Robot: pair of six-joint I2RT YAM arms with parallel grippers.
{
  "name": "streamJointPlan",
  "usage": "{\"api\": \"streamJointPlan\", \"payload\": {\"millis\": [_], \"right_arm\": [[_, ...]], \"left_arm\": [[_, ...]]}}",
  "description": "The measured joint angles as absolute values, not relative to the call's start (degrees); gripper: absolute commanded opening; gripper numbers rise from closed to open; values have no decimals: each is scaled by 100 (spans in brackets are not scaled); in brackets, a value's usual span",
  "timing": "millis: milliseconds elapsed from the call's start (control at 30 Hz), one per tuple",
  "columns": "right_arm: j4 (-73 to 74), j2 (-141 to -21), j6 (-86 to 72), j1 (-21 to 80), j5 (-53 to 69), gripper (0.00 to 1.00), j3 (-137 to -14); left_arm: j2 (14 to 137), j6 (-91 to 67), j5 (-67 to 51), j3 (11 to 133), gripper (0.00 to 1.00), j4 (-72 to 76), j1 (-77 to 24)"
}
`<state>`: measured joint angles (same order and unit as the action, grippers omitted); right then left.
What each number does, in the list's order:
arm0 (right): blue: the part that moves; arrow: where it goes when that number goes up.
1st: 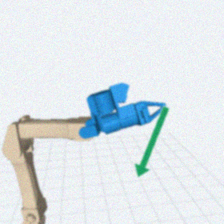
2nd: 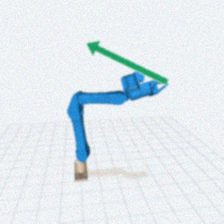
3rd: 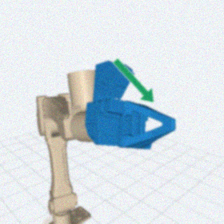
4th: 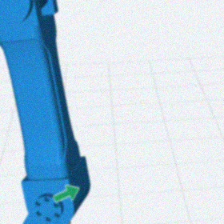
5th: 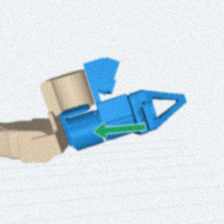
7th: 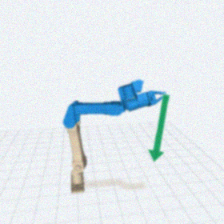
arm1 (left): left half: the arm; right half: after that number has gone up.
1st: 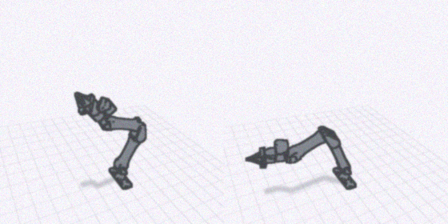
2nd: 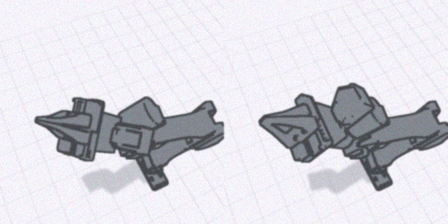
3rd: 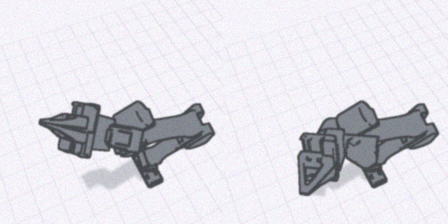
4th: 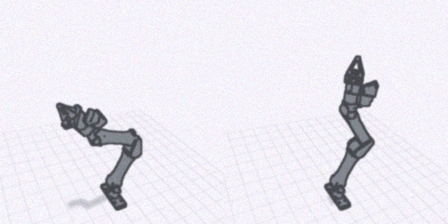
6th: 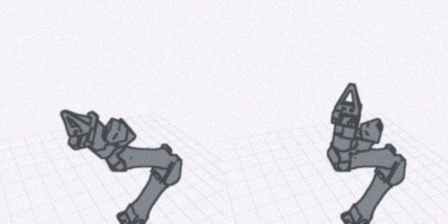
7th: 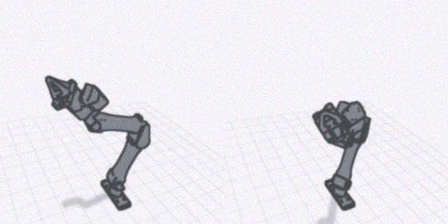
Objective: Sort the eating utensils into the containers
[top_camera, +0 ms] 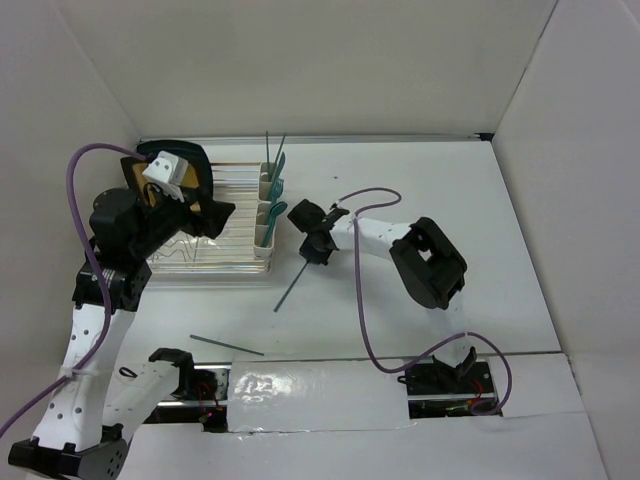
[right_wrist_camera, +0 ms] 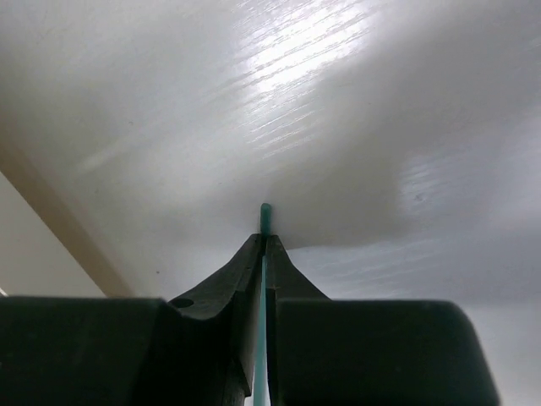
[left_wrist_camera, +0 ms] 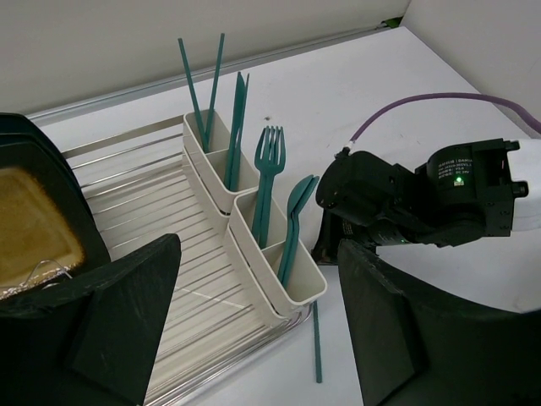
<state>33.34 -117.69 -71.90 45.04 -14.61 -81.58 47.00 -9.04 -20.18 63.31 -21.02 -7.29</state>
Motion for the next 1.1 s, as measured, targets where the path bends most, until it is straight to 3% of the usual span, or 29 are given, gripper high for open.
{"api": "streamJointPlan", "payload": {"millis": [233, 500, 633, 800, 1100], "right_arm": [[2731, -11190, -6676, 4388, -1647, 4, -7214], [2093, -9824, -5983, 3999, -1669, 0, -5435], [2281, -9382, -5546, 3708, -1732, 0, -5048], [2434, -9198, -5098, 3382, -1800, 0, -4910], [2436, -9026, -4139, 2440, -1658, 0, -4777]], "left_arm": [[4689, -814, -2440, 6331, 86, -2163, -727], [4698, -458, -4410, 6331, 81, -2587, -921], [5019, -443, -4742, 6364, 79, -2882, -1520], [5581, -491, -4324, 6366, 81, -3022, -2720], [6611, -1087, -2165, 6313, 85, -2858, -4853]]}}
